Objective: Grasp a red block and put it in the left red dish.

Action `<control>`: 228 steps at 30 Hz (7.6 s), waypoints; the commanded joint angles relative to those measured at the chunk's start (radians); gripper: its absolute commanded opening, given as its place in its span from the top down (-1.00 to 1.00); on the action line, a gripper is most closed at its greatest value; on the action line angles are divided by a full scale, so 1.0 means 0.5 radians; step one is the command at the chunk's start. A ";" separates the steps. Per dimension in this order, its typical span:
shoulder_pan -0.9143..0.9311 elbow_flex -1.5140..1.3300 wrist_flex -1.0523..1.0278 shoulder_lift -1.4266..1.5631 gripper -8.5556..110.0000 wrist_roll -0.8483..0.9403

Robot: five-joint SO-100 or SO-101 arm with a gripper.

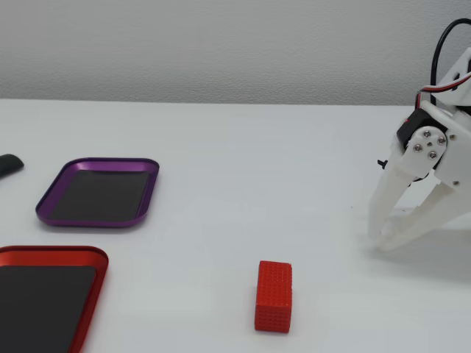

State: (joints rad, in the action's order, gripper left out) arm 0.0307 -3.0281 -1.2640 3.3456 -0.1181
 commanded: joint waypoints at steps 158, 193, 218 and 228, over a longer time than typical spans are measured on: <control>-0.469 4.019 1.746 -4.654 0.86 0.509; -0.426 4.031 1.516 -4.648 0.69 0.531; -0.423 3.580 -0.276 -2.804 0.35 0.377; -0.393 2.507 -0.227 -1.531 0.35 0.374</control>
State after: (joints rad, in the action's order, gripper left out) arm -0.1841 -1.6889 -1.3959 2.4436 0.0752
